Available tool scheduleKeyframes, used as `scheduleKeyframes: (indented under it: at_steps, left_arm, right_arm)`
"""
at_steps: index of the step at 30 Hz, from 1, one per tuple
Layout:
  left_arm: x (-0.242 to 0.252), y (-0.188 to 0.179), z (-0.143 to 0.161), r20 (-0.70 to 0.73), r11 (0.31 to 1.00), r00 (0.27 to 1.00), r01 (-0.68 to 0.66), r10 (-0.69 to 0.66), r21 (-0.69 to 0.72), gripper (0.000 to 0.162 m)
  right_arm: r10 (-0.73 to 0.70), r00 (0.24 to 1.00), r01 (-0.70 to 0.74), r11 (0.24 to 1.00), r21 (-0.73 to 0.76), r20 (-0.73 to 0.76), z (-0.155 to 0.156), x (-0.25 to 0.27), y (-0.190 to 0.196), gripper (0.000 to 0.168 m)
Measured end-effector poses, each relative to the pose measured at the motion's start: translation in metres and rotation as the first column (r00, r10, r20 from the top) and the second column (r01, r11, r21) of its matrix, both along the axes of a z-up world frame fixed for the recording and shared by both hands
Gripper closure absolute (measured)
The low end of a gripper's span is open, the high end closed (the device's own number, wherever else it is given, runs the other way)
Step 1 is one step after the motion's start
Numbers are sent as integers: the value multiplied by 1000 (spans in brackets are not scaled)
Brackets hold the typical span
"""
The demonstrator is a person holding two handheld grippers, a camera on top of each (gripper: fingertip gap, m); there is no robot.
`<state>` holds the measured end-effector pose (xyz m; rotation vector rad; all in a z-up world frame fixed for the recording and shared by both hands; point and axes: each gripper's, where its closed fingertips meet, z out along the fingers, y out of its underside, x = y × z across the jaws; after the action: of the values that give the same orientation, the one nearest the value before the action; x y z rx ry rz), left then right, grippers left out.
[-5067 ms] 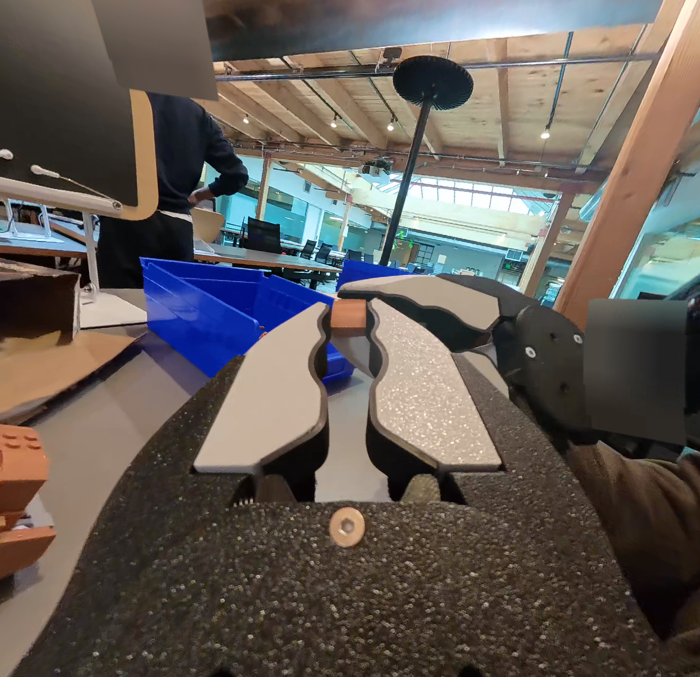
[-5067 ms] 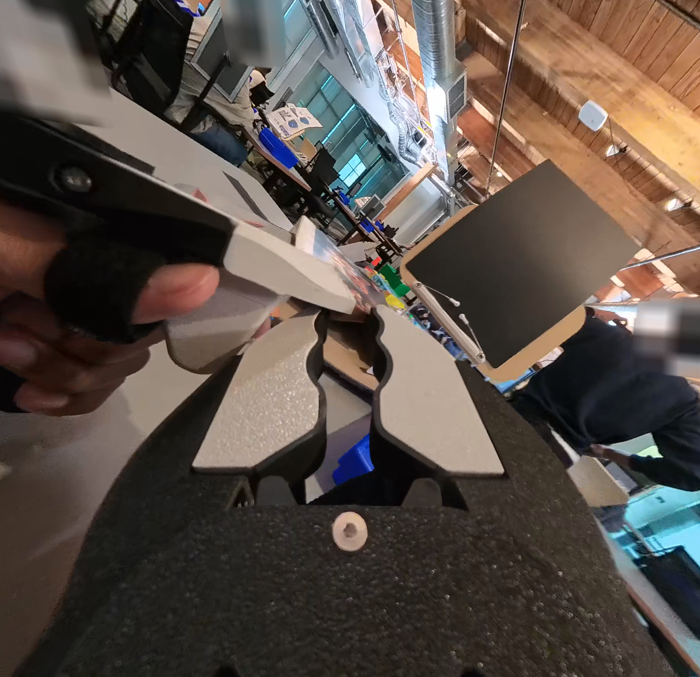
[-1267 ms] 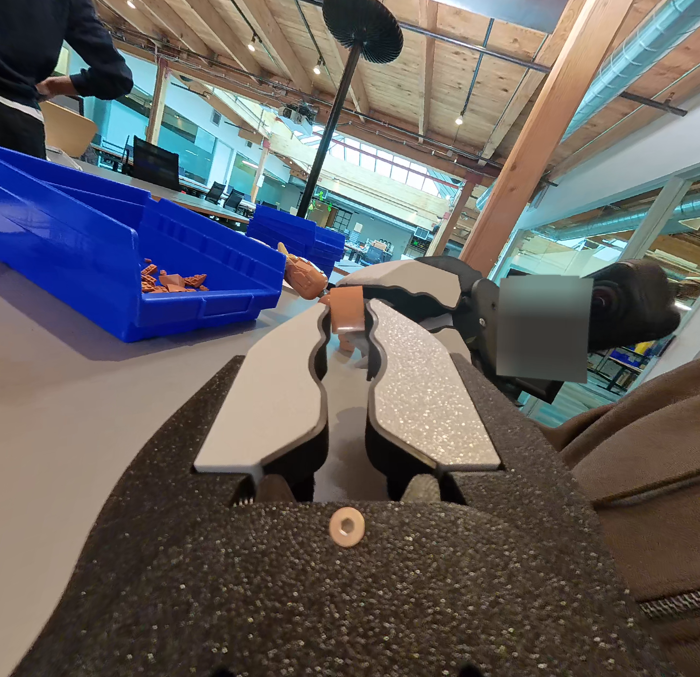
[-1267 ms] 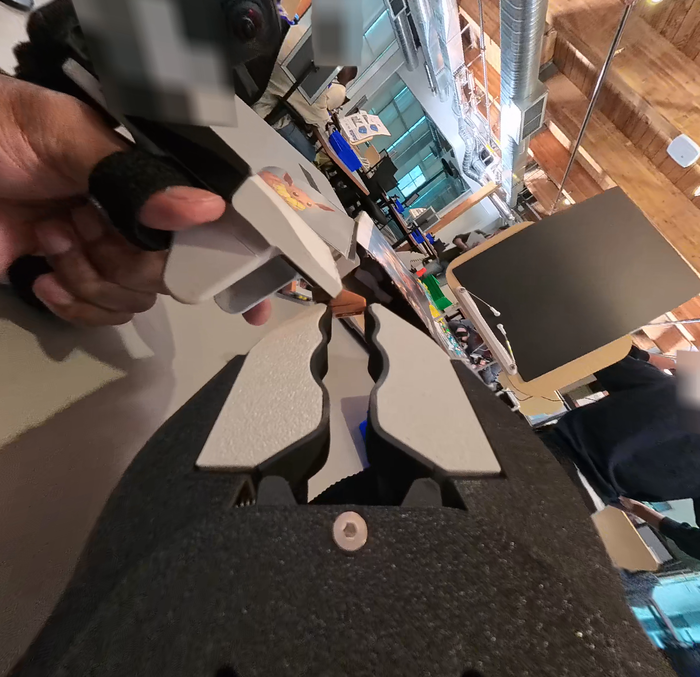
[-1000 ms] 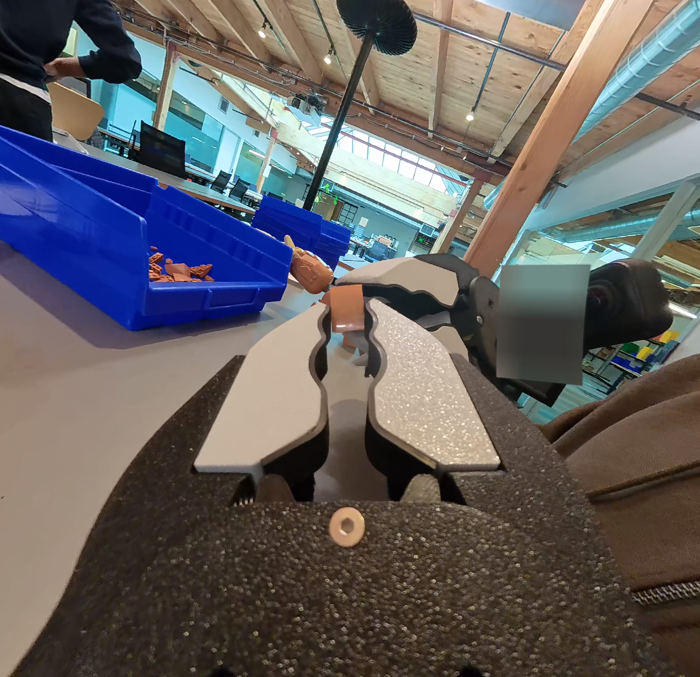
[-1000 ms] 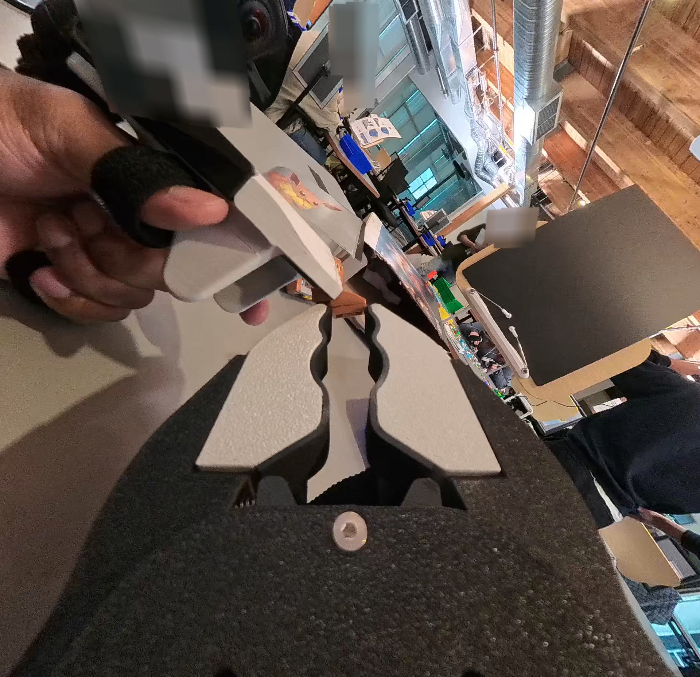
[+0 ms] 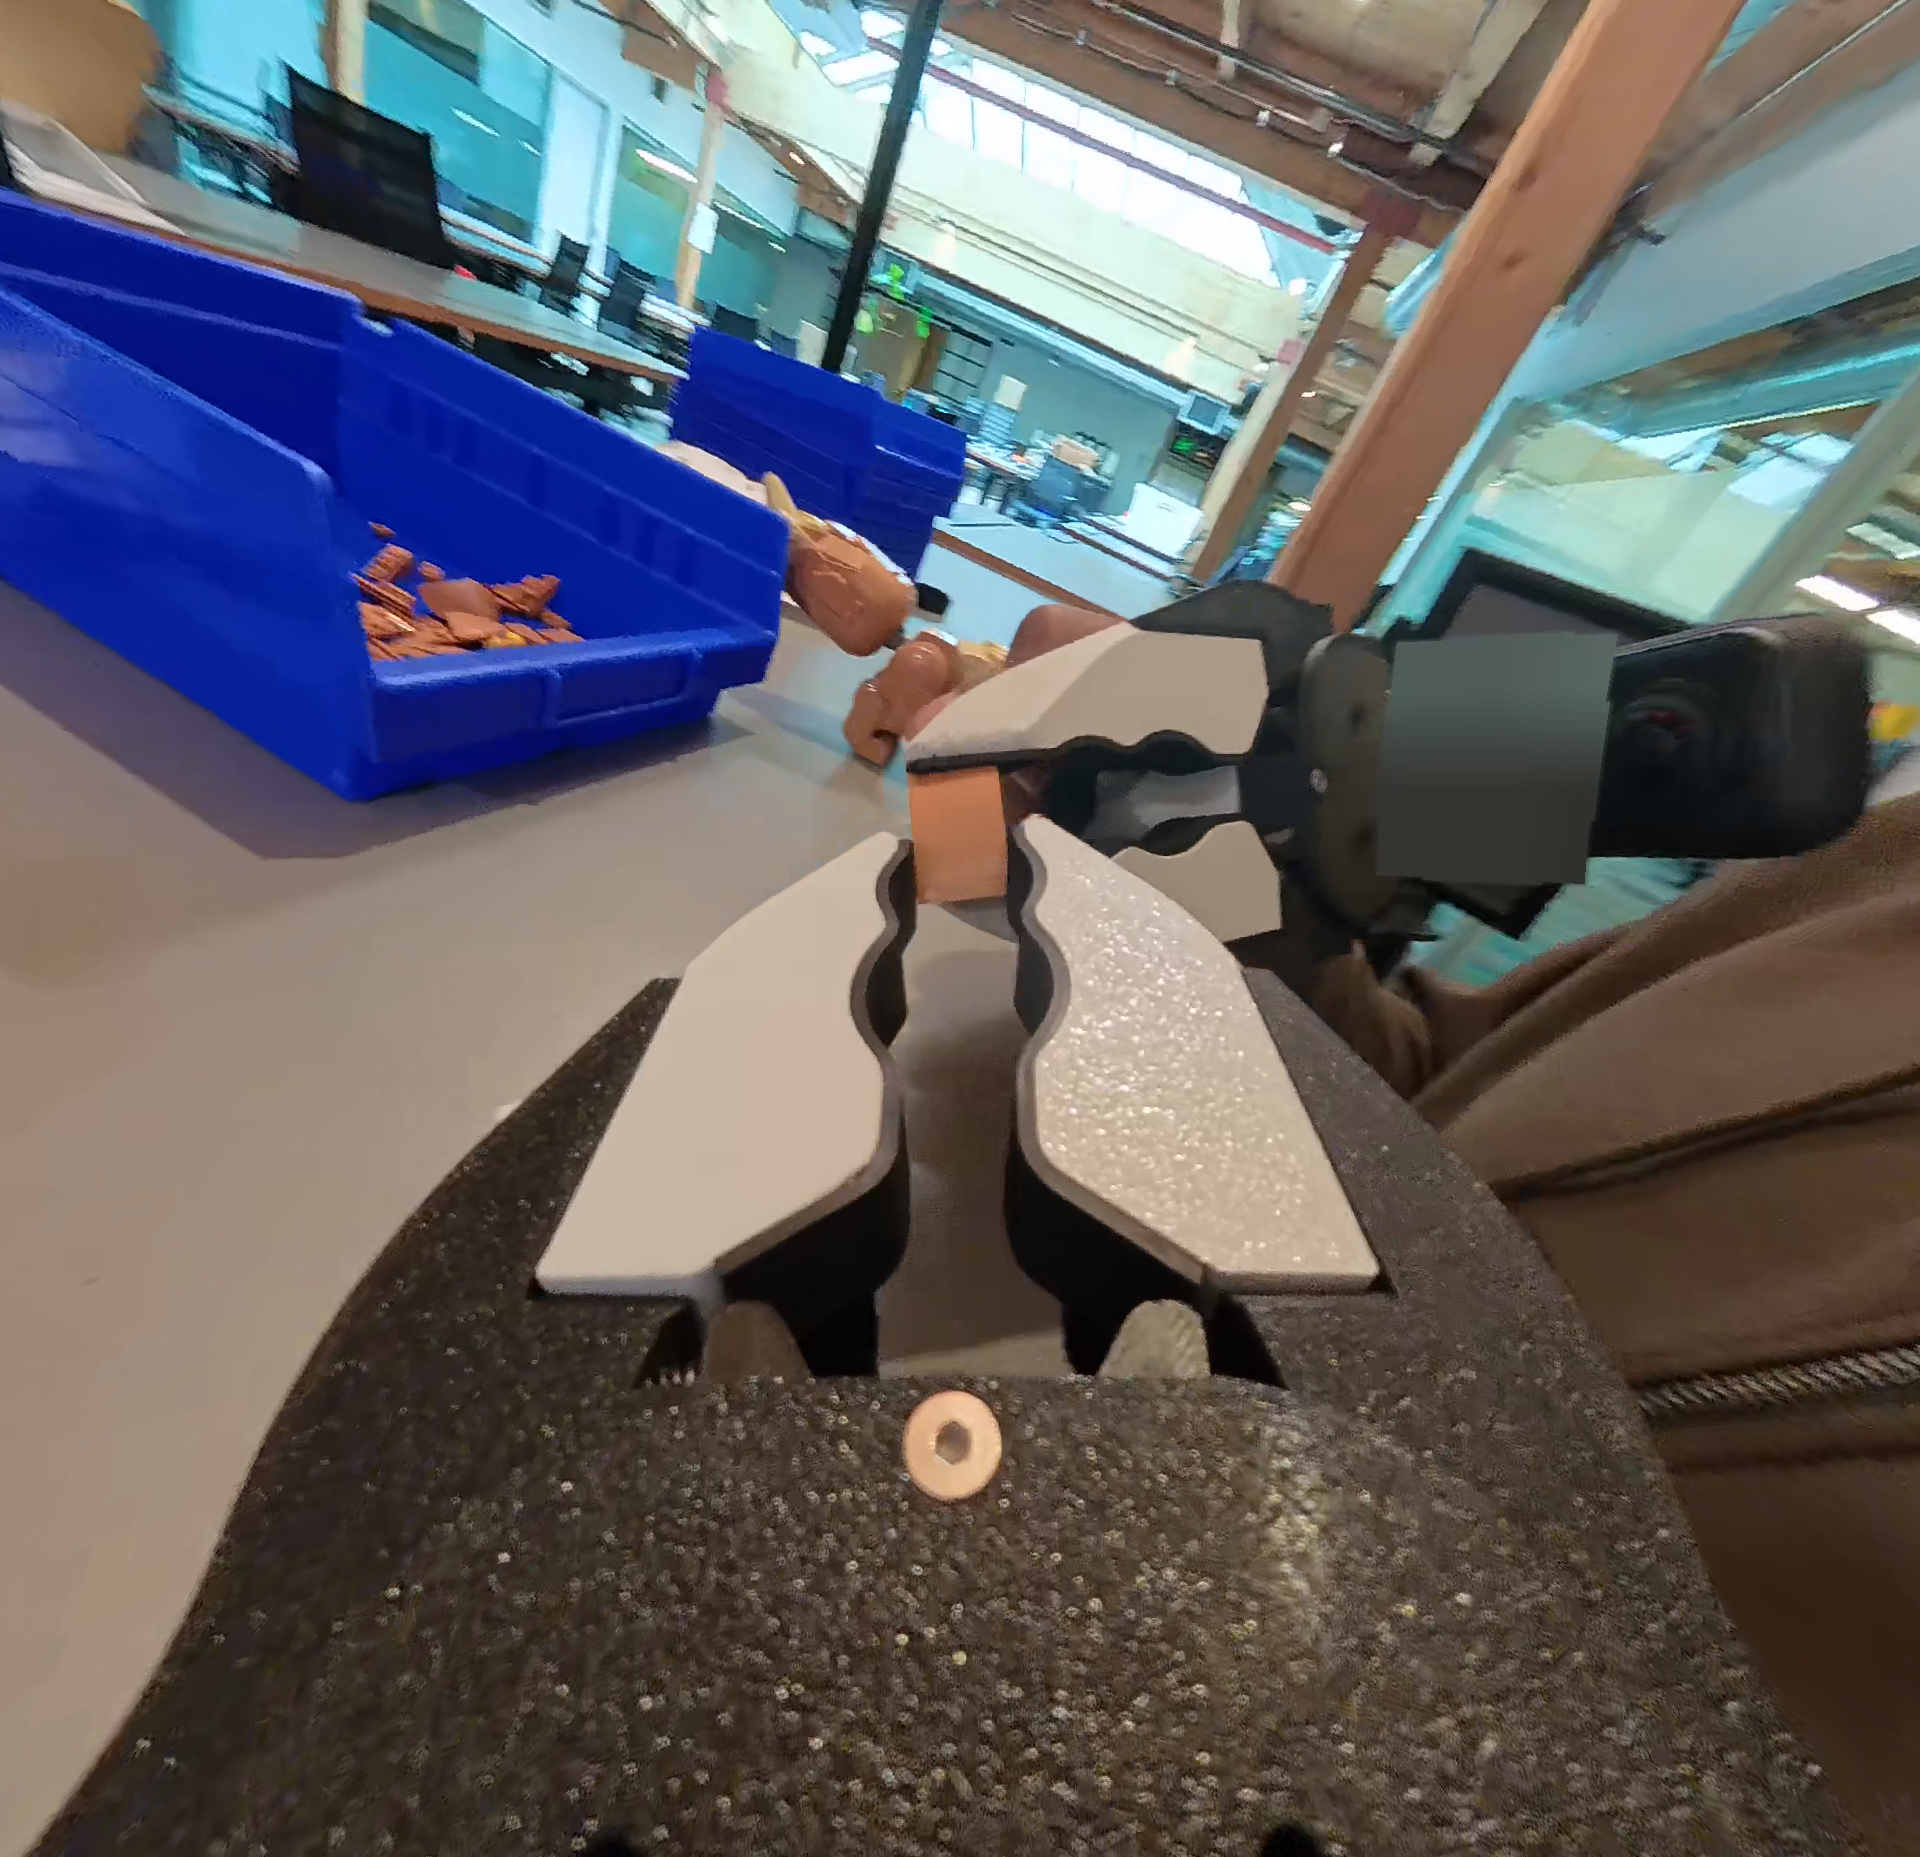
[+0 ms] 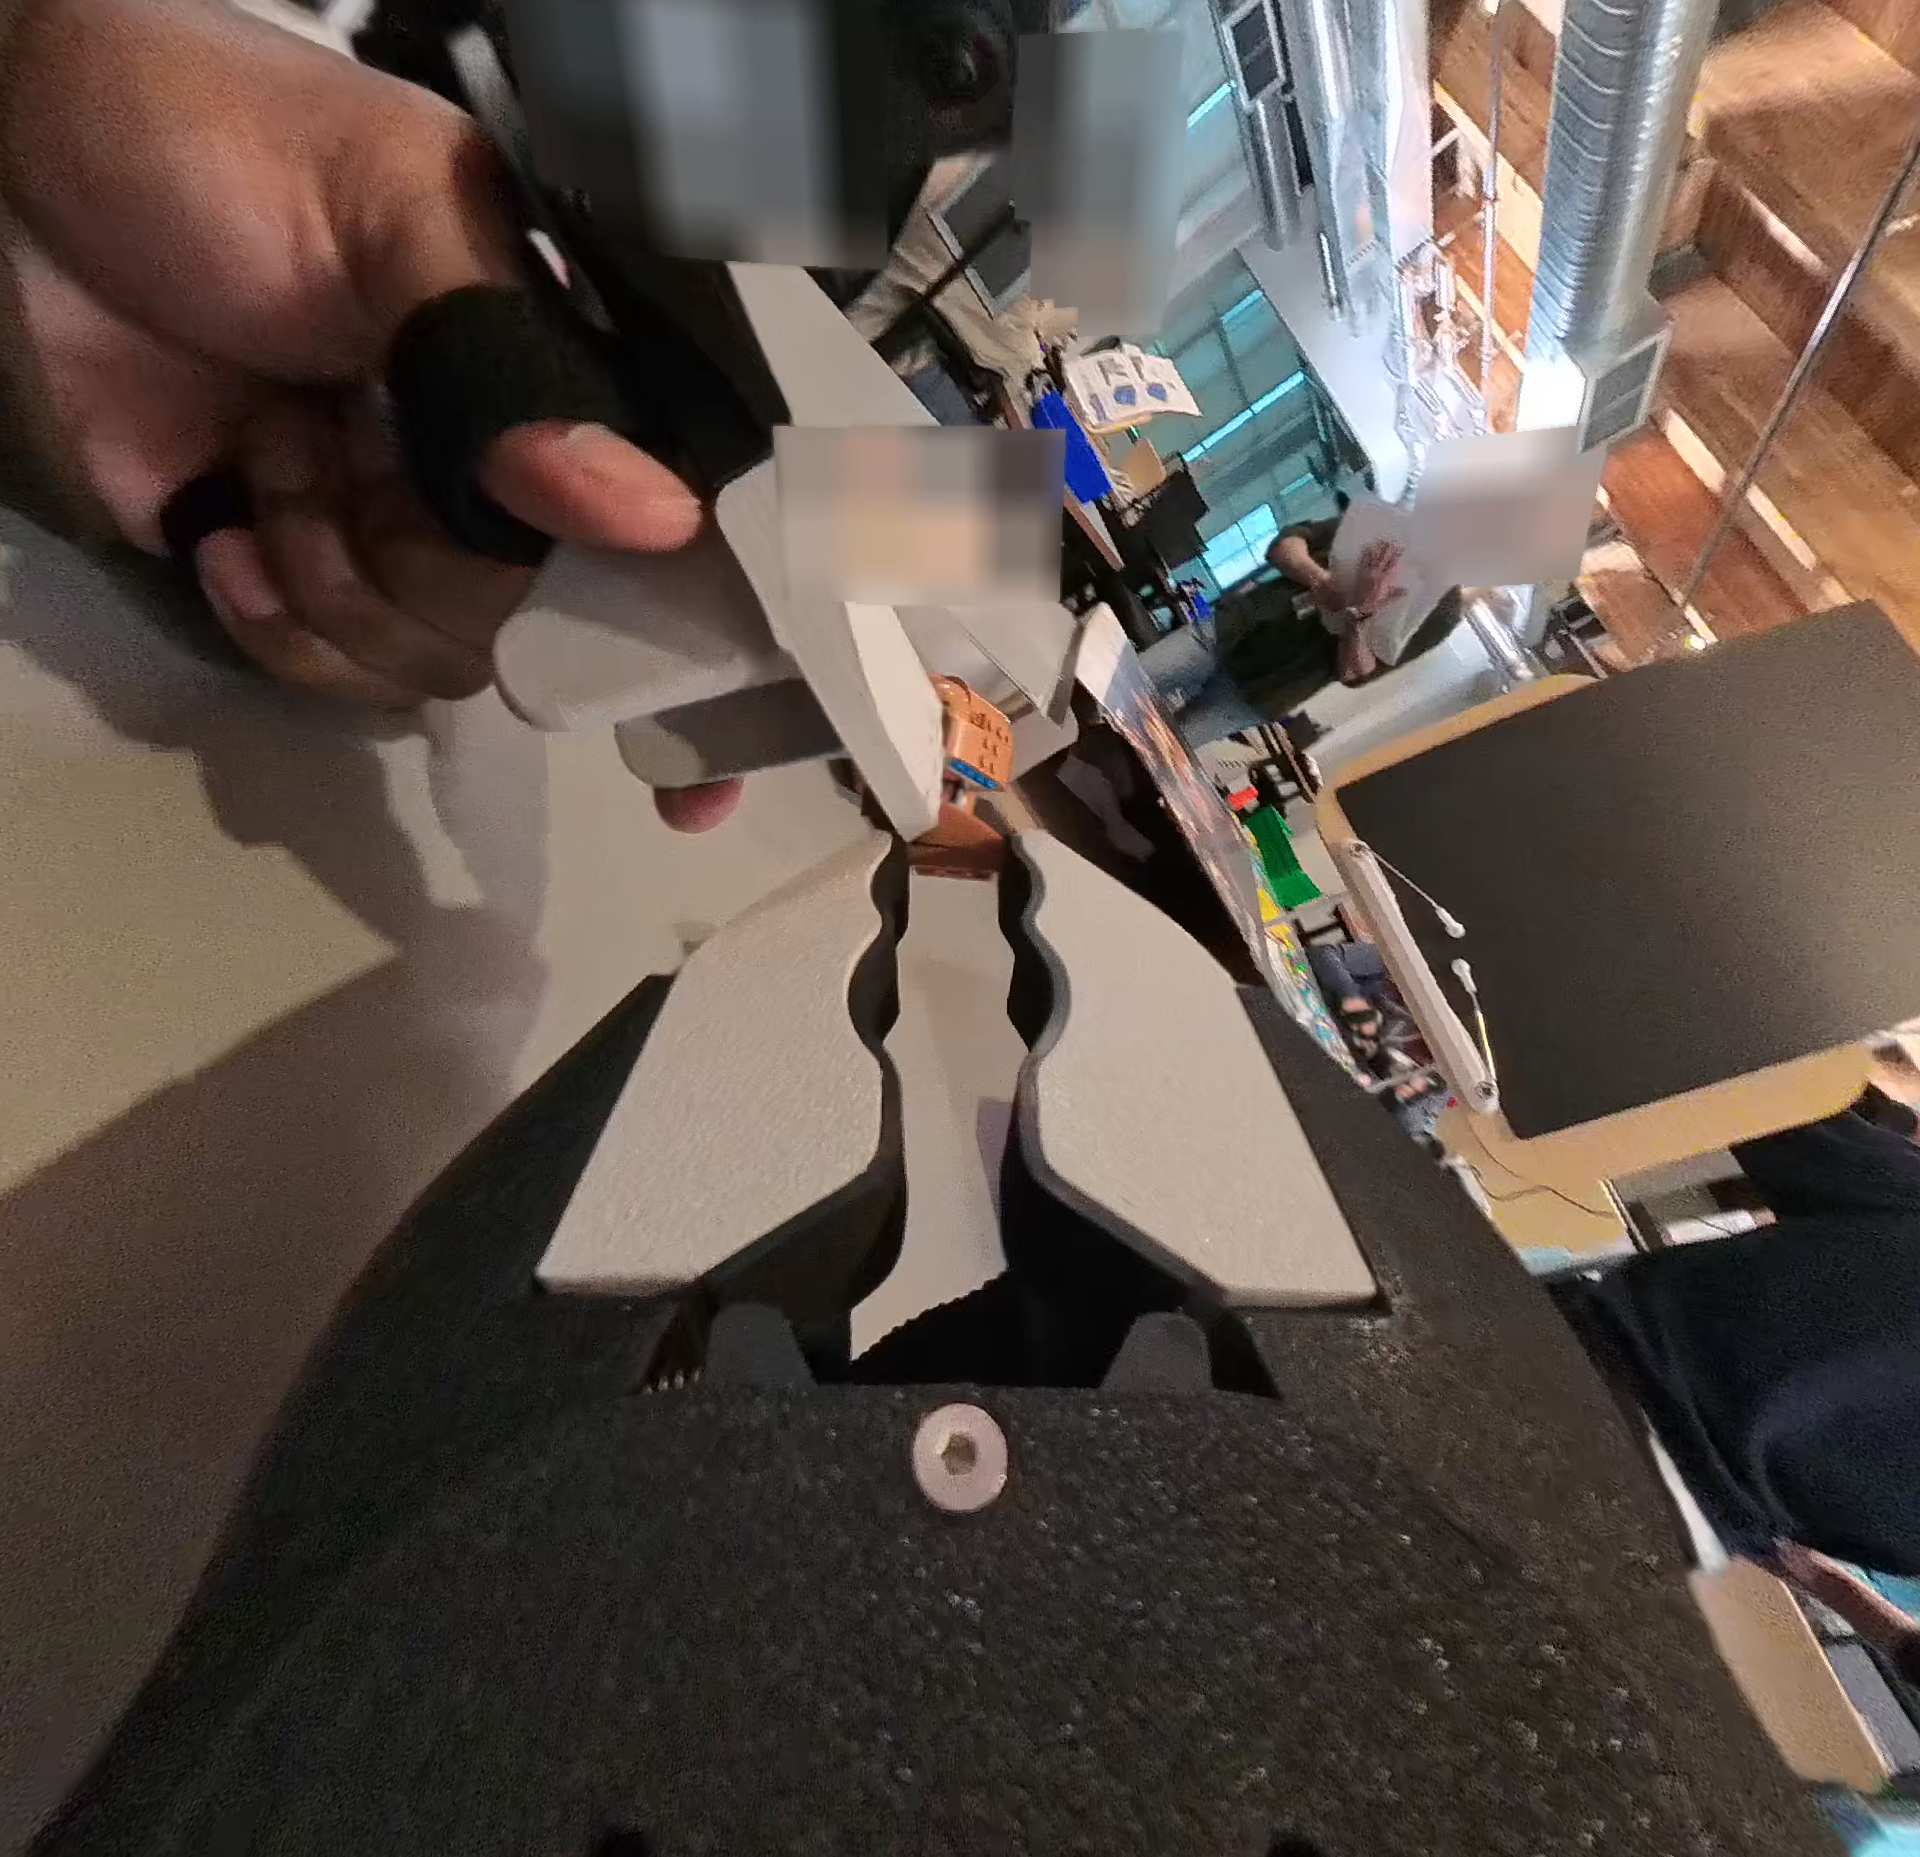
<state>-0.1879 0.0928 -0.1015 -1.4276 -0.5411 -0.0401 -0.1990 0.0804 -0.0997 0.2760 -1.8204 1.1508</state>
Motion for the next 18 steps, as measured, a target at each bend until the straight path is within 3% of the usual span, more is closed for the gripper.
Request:
scheduleKeyframes:
  at_steps: [5, 18]
  left_arm:
    - [6, 1, -4, 104, 992, 987, 120, -123, 38, 145]
    - [11, 2, -4, 141, 983, 974, 168, -176, 70, 145]
  right_arm:
    - [92, 995, -92, 996, -6, 42, -4, 5, 1, 152]
    - [162, 980, -154, 985, -75, 113, -4, 10, 3, 152]
